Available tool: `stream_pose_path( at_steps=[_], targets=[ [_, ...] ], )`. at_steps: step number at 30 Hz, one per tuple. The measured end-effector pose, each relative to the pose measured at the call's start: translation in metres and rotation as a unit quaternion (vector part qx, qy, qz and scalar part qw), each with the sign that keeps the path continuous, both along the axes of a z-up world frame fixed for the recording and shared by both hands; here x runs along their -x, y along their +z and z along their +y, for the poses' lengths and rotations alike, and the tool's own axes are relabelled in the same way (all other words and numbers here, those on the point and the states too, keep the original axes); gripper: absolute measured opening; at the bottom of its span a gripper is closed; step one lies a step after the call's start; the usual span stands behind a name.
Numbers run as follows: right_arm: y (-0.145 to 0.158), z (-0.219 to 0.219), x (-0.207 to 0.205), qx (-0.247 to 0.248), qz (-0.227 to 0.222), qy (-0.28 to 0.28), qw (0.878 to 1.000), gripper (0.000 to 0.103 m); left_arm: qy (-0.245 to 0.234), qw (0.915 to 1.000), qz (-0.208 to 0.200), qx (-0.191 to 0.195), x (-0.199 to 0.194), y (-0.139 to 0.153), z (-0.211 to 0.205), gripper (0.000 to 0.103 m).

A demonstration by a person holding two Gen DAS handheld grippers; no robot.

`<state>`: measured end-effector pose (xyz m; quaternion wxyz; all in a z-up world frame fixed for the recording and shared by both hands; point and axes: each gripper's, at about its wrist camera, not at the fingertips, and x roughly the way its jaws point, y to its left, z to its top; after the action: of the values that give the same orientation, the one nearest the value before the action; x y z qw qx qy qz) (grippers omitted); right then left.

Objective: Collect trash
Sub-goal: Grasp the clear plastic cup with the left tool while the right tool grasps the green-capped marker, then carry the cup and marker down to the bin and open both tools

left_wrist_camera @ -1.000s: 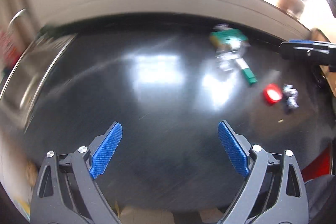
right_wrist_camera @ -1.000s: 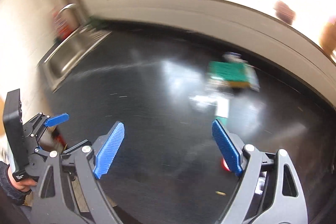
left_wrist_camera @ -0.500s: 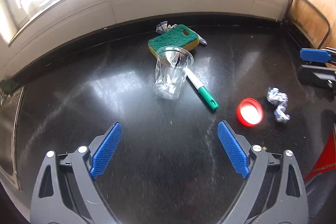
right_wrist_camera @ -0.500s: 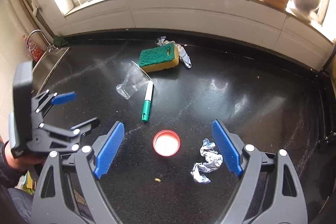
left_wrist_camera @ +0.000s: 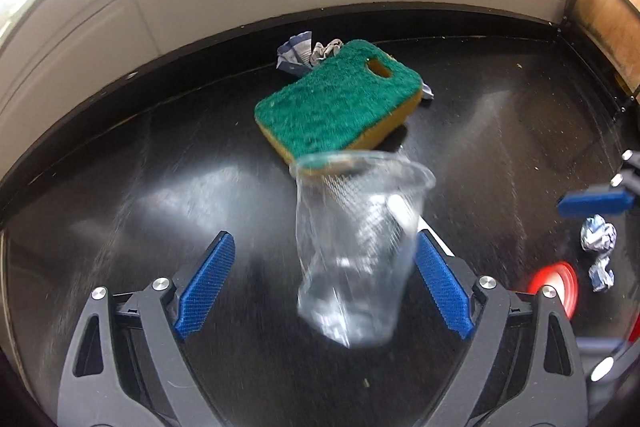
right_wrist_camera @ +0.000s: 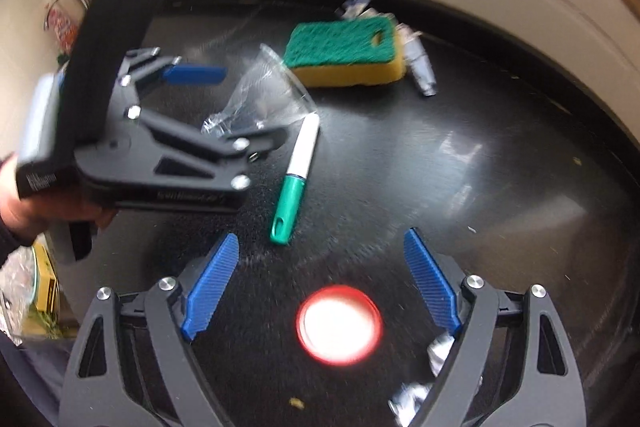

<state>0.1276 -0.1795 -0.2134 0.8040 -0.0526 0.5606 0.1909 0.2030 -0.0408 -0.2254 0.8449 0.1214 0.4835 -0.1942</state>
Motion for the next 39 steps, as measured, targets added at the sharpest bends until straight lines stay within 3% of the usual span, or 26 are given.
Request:
stream_pose_path(
  at_steps=[4, 7, 9, 13, 18, 25, 31, 39],
  targets=[
    [-0.019, 0.022, -0.016, 0.019, 0.0, 0.02, 1.0, 0.074, -0.009, 0.9998, 0.012, 0.012, -0.014, -0.007, 0.003, 0.071],
    [-0.027, 0.03, -0.024, 0.028, 0.0, 0.024, 0.999, 0.06, -0.011, 0.9997, 0.013, 0.02, -0.018, -0.008, 0.007, 0.056],
    [-0.029, 0.036, -0.025, 0.042, -0.013, 0.03, 0.999, 0.054, -0.01, 0.9991, 0.02, 0.036, -0.021, -0.006, 0.011, 0.055],
    [-0.026, 0.045, -0.026, 0.043, -0.025, 0.047, 0.998, 0.015, 0.0, 0.999, 0.018, 0.041, -0.022, -0.002, 0.021, 0.05],
    [-0.024, 0.048, -0.034, 0.034, -0.01, 0.043, 0.998, 0.015, 0.028, 0.9983, 0.014, 0.049, -0.008, 0.013, 0.036, 0.046],
    [0.014, 0.034, -0.024, 0.019, -0.029, 0.026, 0.999, 0.015, 0.055, 0.9973, 0.003, 0.049, 0.021, 0.044, 0.054, 0.046],
    [0.05, 0.017, 0.004, -0.003, -0.05, 0.007, 0.999, 0.015, 0.062, 0.9972, -0.004, 0.042, 0.076, 0.064, 0.057, 0.046],
    [0.068, 0.007, 0.055, -0.015, -0.055, 0.0, 0.998, 0.015, 0.08, 0.9959, -0.003, 0.042, 0.137, 0.062, 0.046, 0.046]
  ],
)
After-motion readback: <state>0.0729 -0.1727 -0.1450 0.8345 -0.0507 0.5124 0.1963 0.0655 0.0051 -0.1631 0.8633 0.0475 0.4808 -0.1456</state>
